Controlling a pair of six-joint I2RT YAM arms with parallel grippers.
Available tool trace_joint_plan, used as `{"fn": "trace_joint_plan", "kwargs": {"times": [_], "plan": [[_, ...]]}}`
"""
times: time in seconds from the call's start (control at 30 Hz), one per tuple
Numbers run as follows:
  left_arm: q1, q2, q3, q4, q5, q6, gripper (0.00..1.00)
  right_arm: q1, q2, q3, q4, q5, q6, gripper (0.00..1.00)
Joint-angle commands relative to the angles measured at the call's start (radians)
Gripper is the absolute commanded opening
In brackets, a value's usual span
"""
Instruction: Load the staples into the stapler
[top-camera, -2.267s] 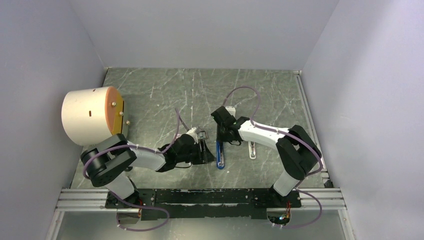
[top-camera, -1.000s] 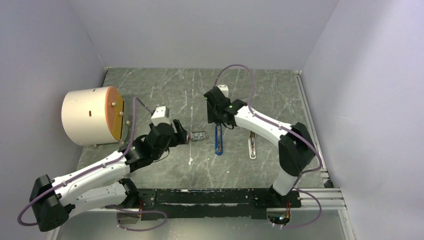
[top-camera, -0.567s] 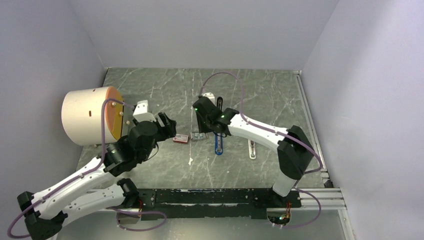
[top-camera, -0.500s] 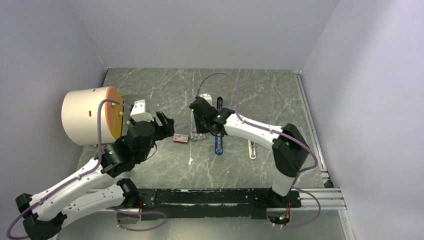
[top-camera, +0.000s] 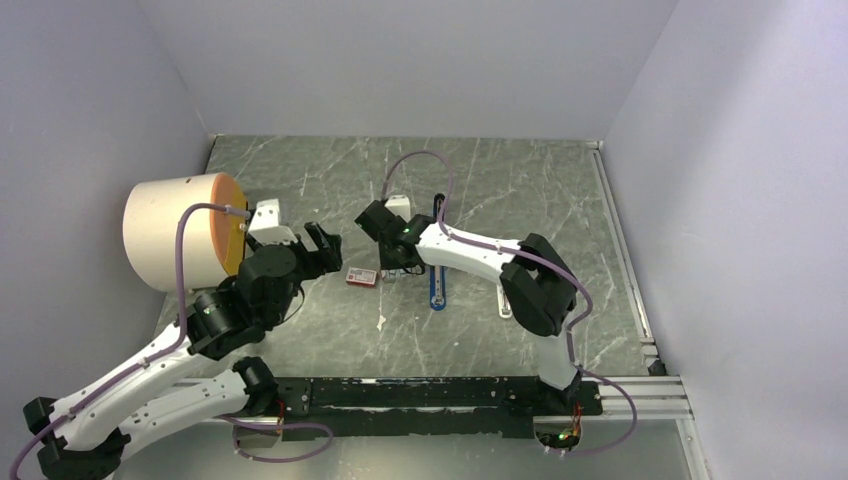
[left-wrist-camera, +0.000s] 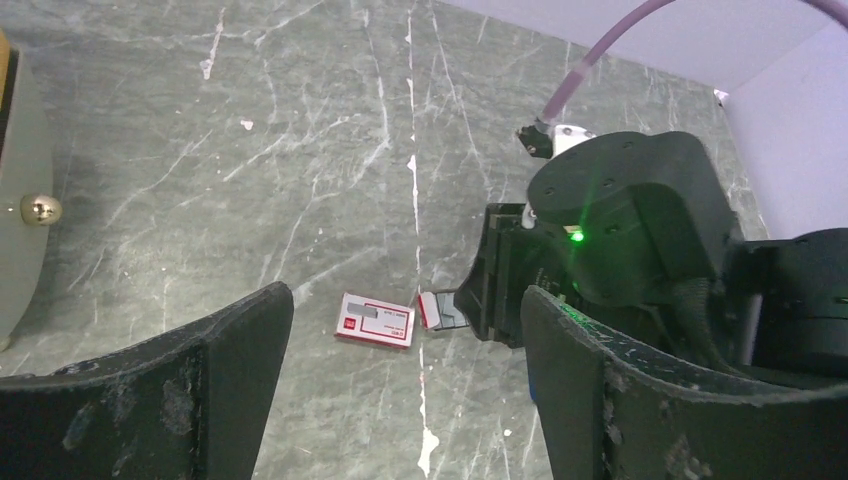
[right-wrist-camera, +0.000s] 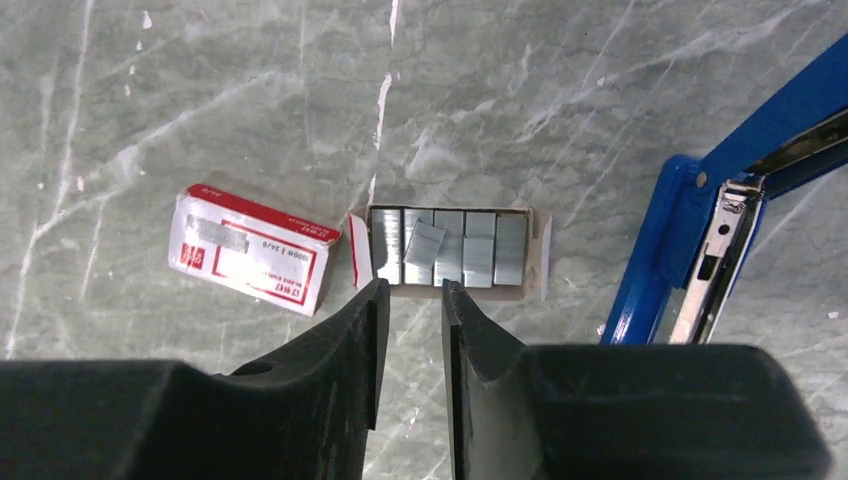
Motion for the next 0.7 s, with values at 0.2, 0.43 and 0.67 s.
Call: {"fn": "trace_joint_plan", "kwargs": {"times": [0.2,0.43,0.67], "plan": [[0.007,-0.041,-0.033,-0.016,-0.079,-0.044,0.95,0.017,0.079,0.067,-0.055,0.080,0.051,0.29],[0.006,-0.005,-0.015,-0.066,-0.110,-0.088,0.97,0.018,0.118,0.079,-0.038,0.055,0.051,0.32],[0.006,0.003,-0.015,-0.065,-0.124,-0.090,0.97,0.022,0.142,0.097,-0.062,0.088,0.055,0.31]]}}
